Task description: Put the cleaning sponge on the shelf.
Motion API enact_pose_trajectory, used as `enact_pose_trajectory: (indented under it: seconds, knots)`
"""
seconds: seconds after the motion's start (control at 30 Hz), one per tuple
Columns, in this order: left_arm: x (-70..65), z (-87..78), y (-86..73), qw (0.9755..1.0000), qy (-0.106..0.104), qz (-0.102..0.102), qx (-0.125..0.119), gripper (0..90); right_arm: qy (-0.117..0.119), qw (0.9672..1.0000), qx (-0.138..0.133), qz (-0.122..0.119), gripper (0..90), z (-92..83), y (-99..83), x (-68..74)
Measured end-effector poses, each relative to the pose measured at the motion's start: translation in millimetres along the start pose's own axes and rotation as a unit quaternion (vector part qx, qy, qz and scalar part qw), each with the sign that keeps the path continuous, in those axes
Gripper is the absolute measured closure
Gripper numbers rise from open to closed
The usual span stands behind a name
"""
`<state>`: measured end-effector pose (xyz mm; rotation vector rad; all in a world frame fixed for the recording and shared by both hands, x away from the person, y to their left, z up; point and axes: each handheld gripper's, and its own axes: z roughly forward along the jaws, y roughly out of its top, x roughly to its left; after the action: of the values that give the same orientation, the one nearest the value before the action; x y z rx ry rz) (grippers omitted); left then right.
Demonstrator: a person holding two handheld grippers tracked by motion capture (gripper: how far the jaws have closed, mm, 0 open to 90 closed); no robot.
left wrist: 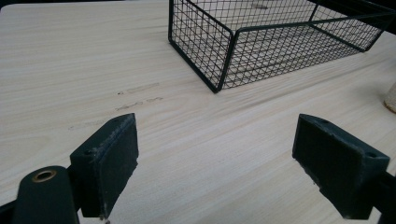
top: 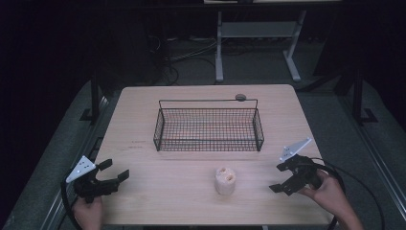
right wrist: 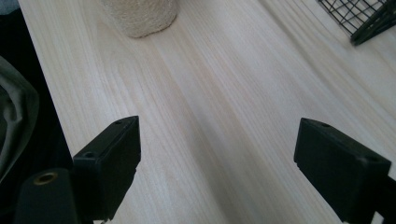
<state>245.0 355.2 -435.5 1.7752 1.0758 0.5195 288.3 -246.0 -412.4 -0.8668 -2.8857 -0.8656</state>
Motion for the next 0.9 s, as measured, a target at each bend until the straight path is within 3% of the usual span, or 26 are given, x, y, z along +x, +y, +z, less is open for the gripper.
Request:
enact_pose_trajectory:
  seconds: [0.2, 0.43, 0.9]
  knots:
    - [-0.1, -0.2, -0.2, 1.0, 0.001, 0.0, 0.001, 13.8, 0.005, 0.9999, 0.004, -0.014, 14.2, 2.5, 8.0, 1.9]
    - [-1.4, -1.3, -0.2, 1.0, 0.0, 0.001, -0.002, 13.8, 0.005, 0.9992, 0.006, -0.04, 14.2, 1.5, 20.3, 14.2]
    - [-0.7, -0.4, 0.4, 1.0, 0.001, 0.002, 0.0, 13.8, 0.014, 0.9982, 0.008, -0.057, 14.2, 6.4, 33.9, 19.3]
